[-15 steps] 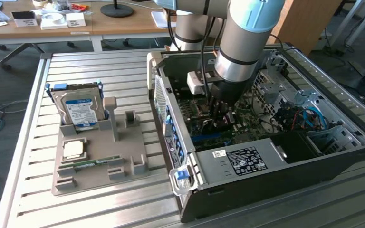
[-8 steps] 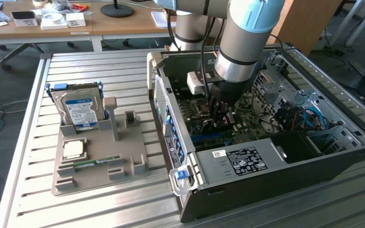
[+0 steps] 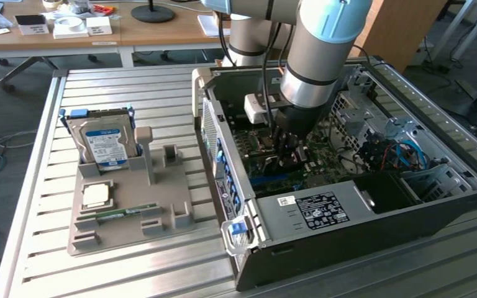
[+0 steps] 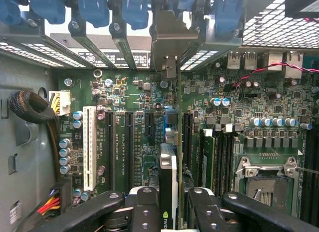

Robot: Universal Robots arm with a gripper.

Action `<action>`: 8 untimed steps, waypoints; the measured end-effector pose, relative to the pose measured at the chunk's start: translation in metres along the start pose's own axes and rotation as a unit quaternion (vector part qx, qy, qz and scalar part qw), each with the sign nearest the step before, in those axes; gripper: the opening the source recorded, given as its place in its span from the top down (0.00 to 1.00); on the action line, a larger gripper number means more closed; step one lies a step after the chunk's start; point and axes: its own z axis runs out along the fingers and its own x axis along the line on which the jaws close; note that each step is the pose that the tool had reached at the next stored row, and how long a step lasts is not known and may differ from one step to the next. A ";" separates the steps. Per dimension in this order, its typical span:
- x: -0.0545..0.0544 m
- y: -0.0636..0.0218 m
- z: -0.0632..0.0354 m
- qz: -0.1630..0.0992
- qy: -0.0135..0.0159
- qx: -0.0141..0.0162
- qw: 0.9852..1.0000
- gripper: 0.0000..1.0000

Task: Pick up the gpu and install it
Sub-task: 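Press down on the gpu until it lock into place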

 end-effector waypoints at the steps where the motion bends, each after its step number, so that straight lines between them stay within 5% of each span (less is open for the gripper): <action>1: 0.000 0.0000 0.0002 0.000 0.000 0.000 1.000 0.73; 8: 0.000 0.0001 0.0004 0.000 0.000 0.000 1.000 0.73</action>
